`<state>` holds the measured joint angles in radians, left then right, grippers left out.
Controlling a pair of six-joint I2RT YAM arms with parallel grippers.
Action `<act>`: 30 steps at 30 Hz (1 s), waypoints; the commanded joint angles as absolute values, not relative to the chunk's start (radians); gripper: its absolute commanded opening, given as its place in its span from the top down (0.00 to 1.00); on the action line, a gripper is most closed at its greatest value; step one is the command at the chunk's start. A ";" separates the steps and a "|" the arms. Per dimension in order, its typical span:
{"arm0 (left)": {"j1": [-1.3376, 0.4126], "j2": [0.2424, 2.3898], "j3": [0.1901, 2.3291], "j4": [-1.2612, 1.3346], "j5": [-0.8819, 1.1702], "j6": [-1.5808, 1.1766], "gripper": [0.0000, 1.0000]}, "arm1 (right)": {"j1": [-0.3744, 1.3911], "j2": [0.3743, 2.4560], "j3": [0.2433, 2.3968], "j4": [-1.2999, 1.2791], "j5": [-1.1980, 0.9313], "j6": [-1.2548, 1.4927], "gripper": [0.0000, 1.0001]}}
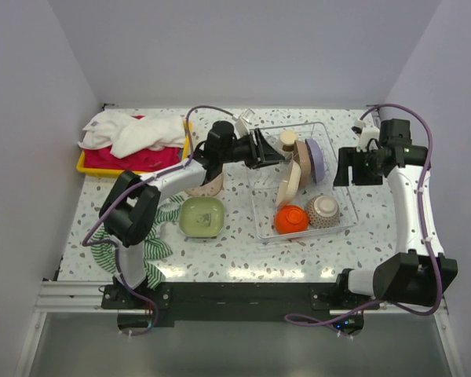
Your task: Load the mixed dishes into the dish rack
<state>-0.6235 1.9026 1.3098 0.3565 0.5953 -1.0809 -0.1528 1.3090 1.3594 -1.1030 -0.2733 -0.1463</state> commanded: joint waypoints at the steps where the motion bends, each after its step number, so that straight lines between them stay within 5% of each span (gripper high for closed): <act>1: -0.647 1.919 1.381 0.314 0.604 -0.973 0.54 | -0.155 1.287 1.356 -1.060 -0.302 -0.126 0.28; 19: -0.721 1.982 1.439 0.236 0.568 -0.828 0.59 | -0.155 1.221 1.312 -1.074 -0.290 -0.147 0.27; 30: -0.732 2.014 1.463 0.244 0.587 -0.833 0.73 | -0.155 1.230 1.324 -1.074 -0.287 -0.147 0.27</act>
<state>-0.7261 1.9884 1.4147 0.2192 0.5800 -0.8532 -0.1528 1.2476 1.3113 -1.0847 -0.2794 -0.1429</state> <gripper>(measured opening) 0.312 0.724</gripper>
